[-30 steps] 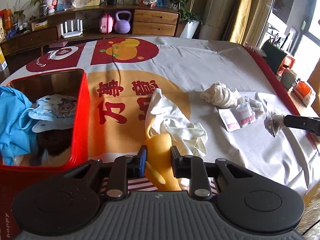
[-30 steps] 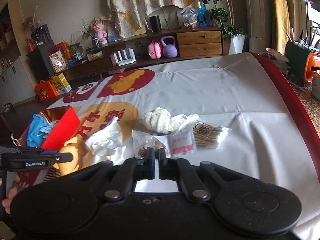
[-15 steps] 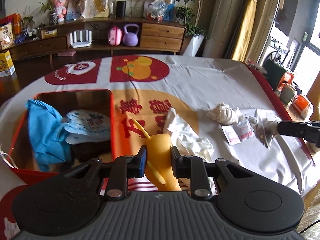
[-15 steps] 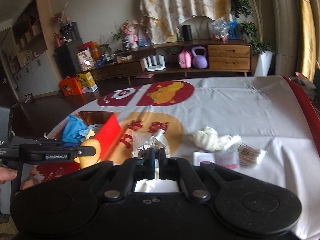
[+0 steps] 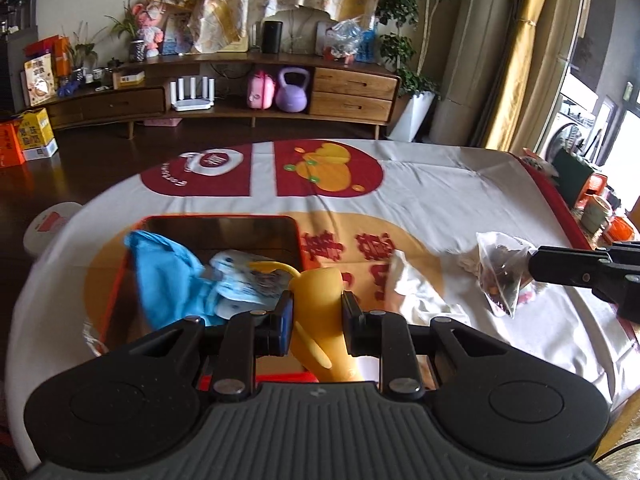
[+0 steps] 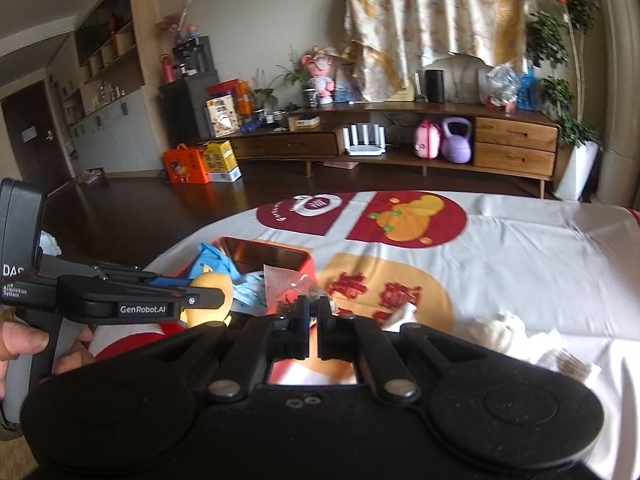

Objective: Organize soft objects
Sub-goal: 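Lower the duck into the tin with the left tool while the right tool releases the bag inside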

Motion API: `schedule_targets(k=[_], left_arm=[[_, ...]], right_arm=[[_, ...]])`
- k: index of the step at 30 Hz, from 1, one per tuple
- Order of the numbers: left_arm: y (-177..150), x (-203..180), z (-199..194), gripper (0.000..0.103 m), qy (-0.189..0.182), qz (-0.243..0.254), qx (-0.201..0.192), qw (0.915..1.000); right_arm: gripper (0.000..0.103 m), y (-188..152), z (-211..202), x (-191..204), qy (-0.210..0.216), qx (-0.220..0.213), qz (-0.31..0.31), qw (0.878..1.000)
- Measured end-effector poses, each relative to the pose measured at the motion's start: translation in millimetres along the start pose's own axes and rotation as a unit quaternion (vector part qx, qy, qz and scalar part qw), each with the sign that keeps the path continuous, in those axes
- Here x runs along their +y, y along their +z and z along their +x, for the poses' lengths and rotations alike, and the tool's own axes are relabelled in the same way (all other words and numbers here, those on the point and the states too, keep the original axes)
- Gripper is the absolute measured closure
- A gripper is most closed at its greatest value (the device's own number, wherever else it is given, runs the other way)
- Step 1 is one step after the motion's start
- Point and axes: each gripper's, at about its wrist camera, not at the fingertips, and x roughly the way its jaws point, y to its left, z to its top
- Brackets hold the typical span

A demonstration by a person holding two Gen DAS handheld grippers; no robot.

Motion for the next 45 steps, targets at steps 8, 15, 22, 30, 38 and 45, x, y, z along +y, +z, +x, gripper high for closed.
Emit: schedule_targets(k=[8,15,22,30,38,45], left_arm=[[22.5,33.6,-3.4,0.079,0.027,0.005,-0.01,0.9996],[43.5,60.2,6.8,0.079,0.041,0.009,-0.008,0.9991],[56.1,77.0,29.6,0.079,0.054,0.006,-0.004,0.9985],[53.9,81.6,67.2,0.079,0.061,0.018,0.016,0.9979],[41.1,93.3,97.3,0.079,0.073,0.012,0.047,0.9961],[28.9,99.6,111.8,0.079,0.077,0.011,0.065,0.9949]], right_arm=[[0.1,13.1,30.9,24.7,0.019,0.013,-0.015,1.0],[0.1,14.4,58.7,42.0,0.025,0.033,-0.024,0.999],[0.1,9.9,89.2,60.4,0.032,0.057,-0.047,0.997],[0.1,3.3,123.3,75.1,0.039,0.088,-0.065,0.993],[0.1,-9.6,147.8,84.8,0.037,0.115,-0.087,0.989],[0.1,-14.9,155.4,89.0,0.038,0.13,-0.09,0.987]])
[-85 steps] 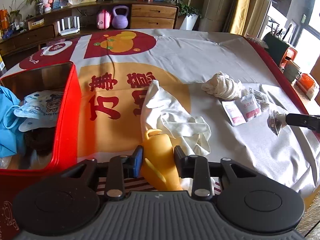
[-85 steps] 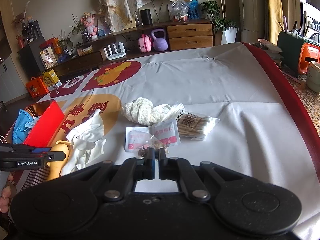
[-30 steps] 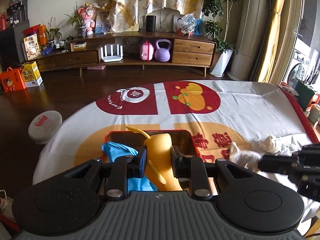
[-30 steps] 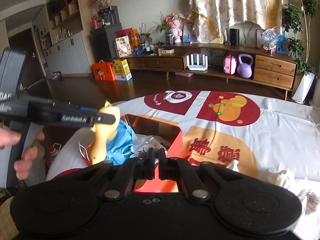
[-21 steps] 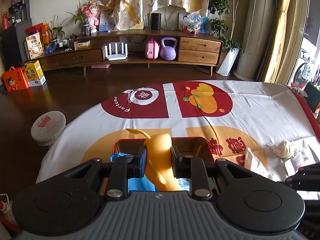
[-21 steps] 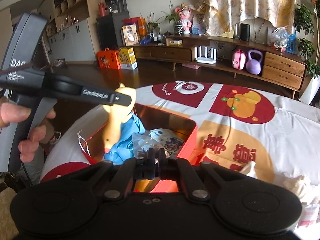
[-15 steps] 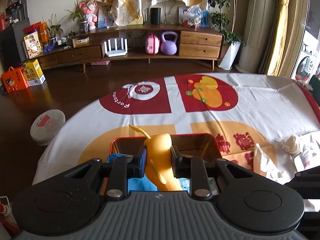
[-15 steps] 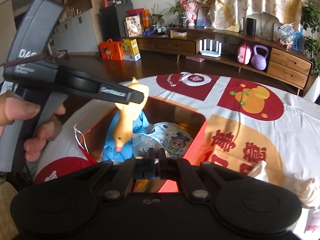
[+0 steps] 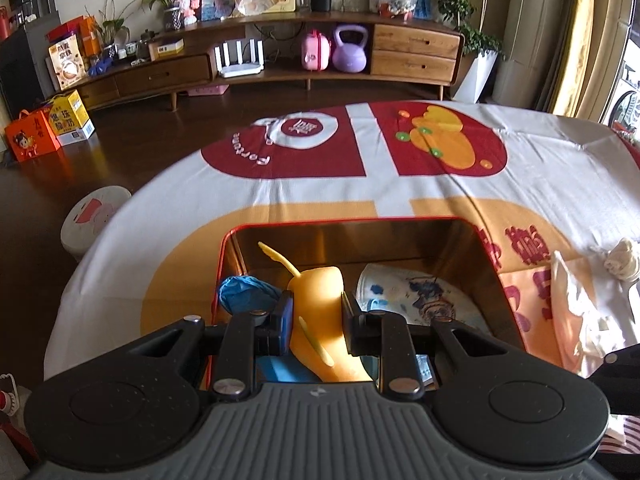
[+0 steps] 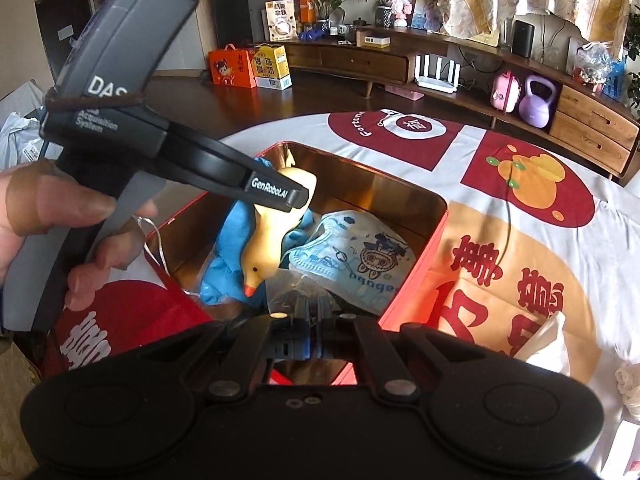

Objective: Organize soft objects
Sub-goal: 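Lower the duck into the tin with the left tool while the right tool releases the bag inside, then move both tools back from the tin toward the white cloth and wipe packets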

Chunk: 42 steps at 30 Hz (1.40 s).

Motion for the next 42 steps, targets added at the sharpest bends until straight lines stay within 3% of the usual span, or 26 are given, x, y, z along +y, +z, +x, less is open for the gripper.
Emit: schedule_targets(k=[12,14,16,17,26,28,38,42], left_arm=[[-5.9,4.1,2.0,0.074,-0.005,-0.023,0.007,0.9997],[-5.7,4.3,-0.1,0.069,-0.005,-0.024,0.005,0.9997],[-7.0,3.1,-4.3,0.042,-0.004,-0.023,0.0,0.9997],[-7.4,2.4,-7.1,0.039,-0.003,-0.02,-0.005,0.9998],[-7.4,-6.0,-33.9,0.037,-0.012,-0.022,-0.028,0.9993],[-7.5,-8.2,-41.4,0.031,-0.016,-0.025,-0.035,0.9989],[-12.2,-28.2,-84.1,0.03,-0.034,-0.019,-0.064,0.9972],[-16.9,-38.2,-100.2,0.021,-0.047,-0.02,-0.072,0.9961]], right_arm=[[0.086,-1.5,0.3,-2.2,-0.006,0.006,0.006,1.0],[0.085,-1.2,-1.3,-3.2,-0.005,0.005,0.01,1.0],[0.082,-1.4,-4.9,-4.8,-0.002,0.0,0.016,1.0],[0.08,-0.9,-7.3,-5.7,-0.002,-0.004,0.02,1.0],[0.067,-2.0,-34.4,-15.1,0.005,-0.03,0.046,0.998],[0.065,-2.6,-41.7,-16.7,0.007,-0.035,0.051,0.998],[0.049,-9.6,-88.7,-32.6,0.01,-0.067,0.077,0.995],[0.042,-15.0,-108.3,-41.1,0.008,-0.079,0.088,0.993]])
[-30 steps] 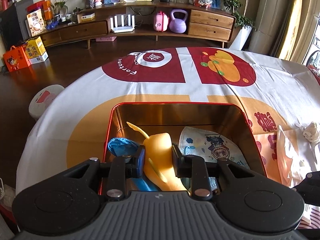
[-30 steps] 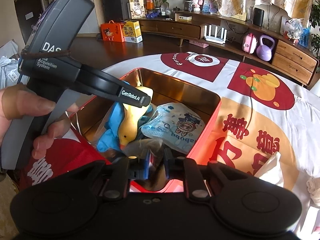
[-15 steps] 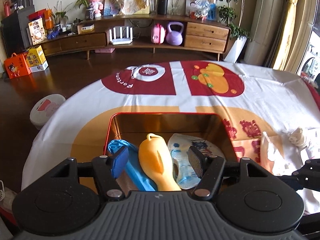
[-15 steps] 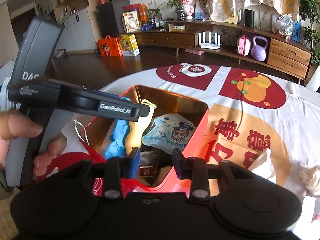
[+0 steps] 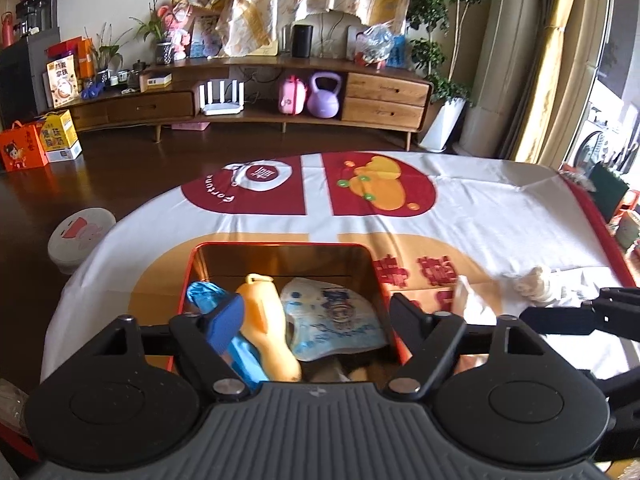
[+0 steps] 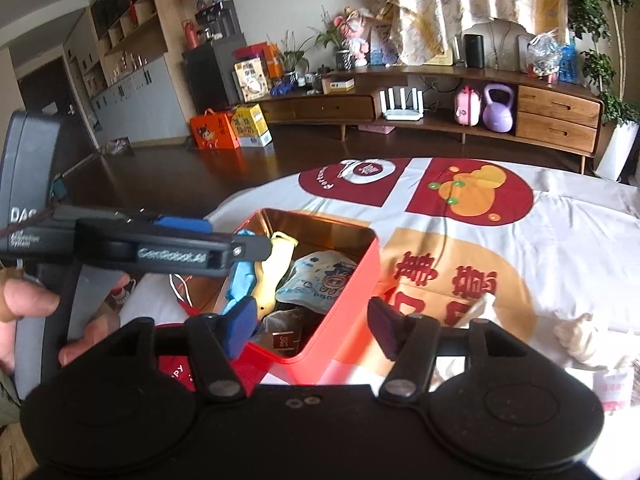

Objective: Organize soft objects
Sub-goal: 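Move both tools back from the tin toward the white cloth and wipe packets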

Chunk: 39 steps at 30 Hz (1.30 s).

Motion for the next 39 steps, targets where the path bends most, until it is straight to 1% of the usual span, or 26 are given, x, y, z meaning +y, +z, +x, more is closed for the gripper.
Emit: schedule_targets(k=[3,5,11,13,17,18,20,21,22,27,29,31,33,36,39], left_arm=[[-2.9,-9.7,-9.9,0.021,-0.005,0.007,-0.007,0.9999],[-5.1,-16.6,-15.8,0.021,-0.009,0.01,-0.011,0.9999],[-11.9,-37.1,-29.3,0.019,-0.033,0.007,-0.014,0.9993],[-14.5,-44.9,-32.0,0.016,-0.037,0.009,-0.014,0.9992],[-21.9,-62.1,-36.8,0.015,-0.049,0.012,-0.016,0.9986],[-23.6,-65.3,-37.3,0.014,-0.056,0.011,-0.014,0.9983],[-26.2,-72.8,-38.3,0.007,-0.073,0.01,-0.012,0.9972],[-27.8,-76.9,-38.5,0.002,-0.079,0.011,-0.013,0.9967],[-29.1,-80.9,-39.1,0.001,-0.083,0.011,-0.016,0.9964],[-33.9,-101.6,-37.2,0.001,-0.106,0.011,-0.023,0.9941],[-36.2,-111.2,-34.6,0.0,-0.105,0.012,-0.023,0.9941],[-38.4,-121.7,-31.3,0.0,-0.102,0.019,-0.02,0.9945],[-40.7,-130.2,-27.5,0.0,-0.107,0.027,-0.015,0.9938],[-45.3,-145.5,-22.4,0.0,-0.107,0.042,-0.018,0.9932],[-50.9,-158.0,-15.0,0.0,-0.121,0.054,-0.01,0.9912]], right_arm=[[0.038,-3.0,-15.7,-9.2,-0.003,-0.012,0.014,1.0],[0.032,-5.2,-24.9,-16.2,-0.007,-0.018,0.021,1.0],[0.021,-13.6,-50.0,-35.8,-0.021,-0.036,0.032,0.999],[0.019,-17.1,-57.4,-42.9,-0.026,-0.04,0.036,0.998],[0.013,-25.5,-72.7,-57.8,-0.043,-0.048,0.039,0.997],[0.012,-27.7,-76.6,-61.6,-0.047,-0.051,0.039,0.997],[0.008,-33.8,-85.9,-68.9,-0.055,-0.057,0.042,0.996],[0.007,-36.3,-89.7,-73.1,-0.059,-0.059,0.044,0.996],[0.005,-39.3,-93.5,-76.8,-0.064,-0.062,0.045,0.995],[0.002,-54.7,-107.6,-101.2,-0.091,-0.063,0.056,0.992],[0.001,-59.4,-110.6,-112.2,-0.103,-0.063,0.061,0.991],[0.001,-64.6,-113.2,-122.1,-0.115,-0.062,0.068,0.989],[0.001,-69.9,-115.9,-132.9,-0.122,-0.063,0.078,0.987],[0.001,-76.5,-116.7,-147.5,-0.135,-0.061,0.086,0.985],[0.001,-82.5,-112.4,-158.7,-0.145,-0.054,0.083,0.984]])
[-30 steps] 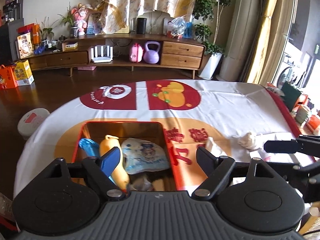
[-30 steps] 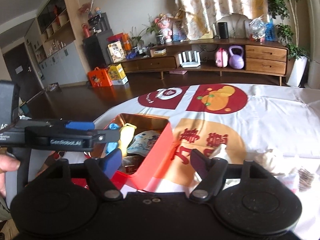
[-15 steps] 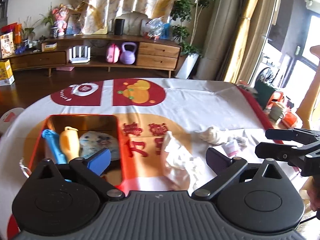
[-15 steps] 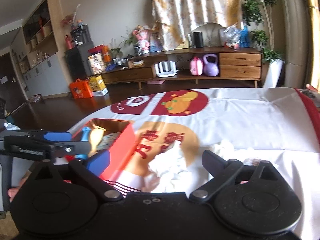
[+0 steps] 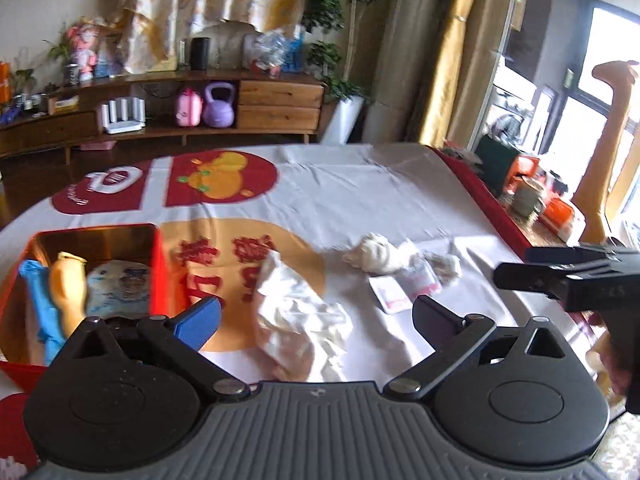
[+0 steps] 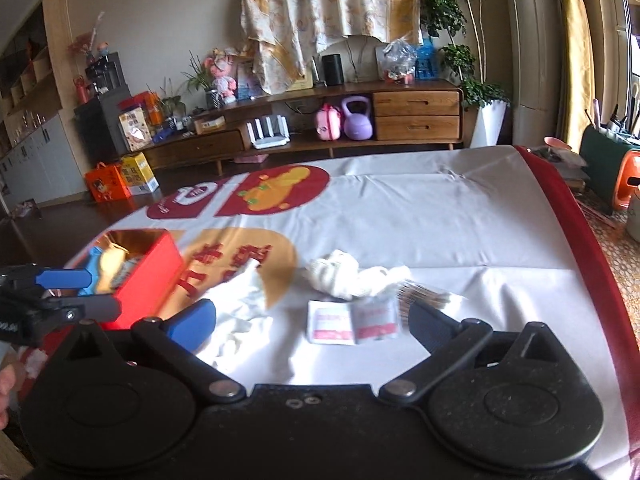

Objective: Organize soft objects
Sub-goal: 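Move both tools back from the tin toward the white cloth and wipe packets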

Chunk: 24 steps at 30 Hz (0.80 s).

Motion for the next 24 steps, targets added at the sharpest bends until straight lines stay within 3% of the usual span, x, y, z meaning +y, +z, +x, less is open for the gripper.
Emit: schedule_targets(k=[4,17,24], left_arm=[[-6.3,-7.2,17.6,0.0,-0.012,0.004,0.026,0.9996],[-21.1,-0.9,68.6,0.0,0.025,0.01,0.039,0.9989],[-26.2,7.8,88.7,0.0,0.024,-0.001,0.047,0.9986]], right_arm=[[0.001,-7.1,12.1,-10.3,-0.006,0.012,0.0,1.0],[0.0,-14.0,76.1,-19.2,-0.023,0.063,-0.008,0.998],[0.0,-15.0,117.0,-9.3,-0.049,0.086,-0.009,0.995]])
